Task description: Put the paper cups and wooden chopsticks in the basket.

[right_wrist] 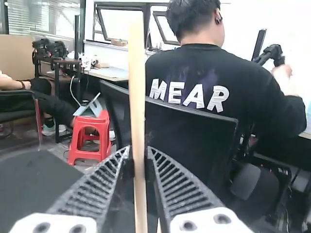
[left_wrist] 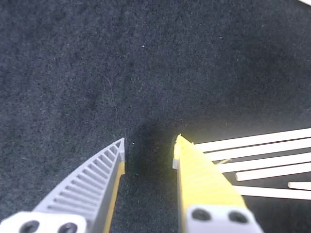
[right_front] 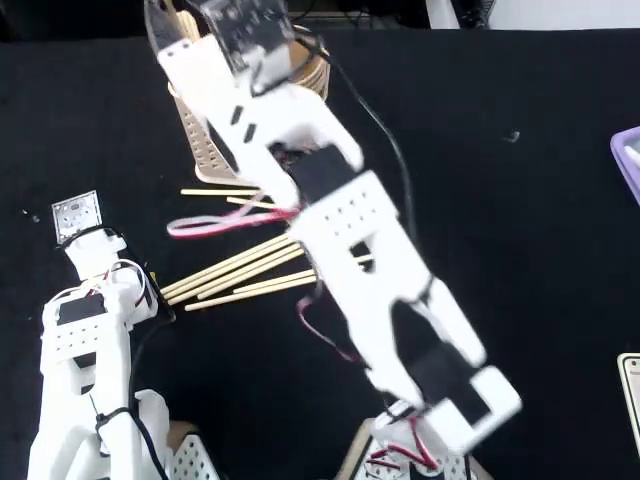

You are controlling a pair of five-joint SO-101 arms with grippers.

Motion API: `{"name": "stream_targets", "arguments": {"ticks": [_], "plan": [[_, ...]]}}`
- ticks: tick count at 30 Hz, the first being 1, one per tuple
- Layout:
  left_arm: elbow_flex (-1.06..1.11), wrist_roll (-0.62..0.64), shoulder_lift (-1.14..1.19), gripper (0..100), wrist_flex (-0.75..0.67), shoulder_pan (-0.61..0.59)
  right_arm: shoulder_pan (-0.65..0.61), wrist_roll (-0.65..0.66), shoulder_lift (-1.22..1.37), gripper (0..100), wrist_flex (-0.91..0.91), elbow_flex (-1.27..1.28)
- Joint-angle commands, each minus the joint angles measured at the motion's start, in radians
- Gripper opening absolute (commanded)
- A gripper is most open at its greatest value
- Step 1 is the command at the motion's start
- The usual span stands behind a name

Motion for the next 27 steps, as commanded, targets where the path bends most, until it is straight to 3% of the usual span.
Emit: {"name": "stream_targets", "arguments": {"ticks": [1,4,9,14,18,22,27], "plan": [[-0.005,0.000,-0.021,17,-0.014,-0.002,0.054,-0.009,0.091,1.2,-0.023,-0.153],[-0.005,0.000,-0.021,17,-0.014,-0.002,0.069,-0.015,0.165,2.6,0.083,-0.229],[-0.005,0.000,-0.025,17,-0.014,-0.002,0.071,-0.017,0.236,15.7,0.334,-0.361],[-0.005,0.000,-0.025,17,-0.014,-0.002,0.071,-0.011,0.213,11.9,0.532,-0.512],[-0.005,0.000,-0.025,17,-0.014,-0.002,0.066,-0.009,0.145,11.6,0.856,-0.621],[-0.005,0.000,-0.025,17,-0.014,-0.002,0.066,-0.009,0.125,11.7,1.138,-0.641],[-0.005,0.000,-0.025,17,-0.014,-0.002,0.054,-0.008,0.136,11.7,1.323,-0.610]]}}
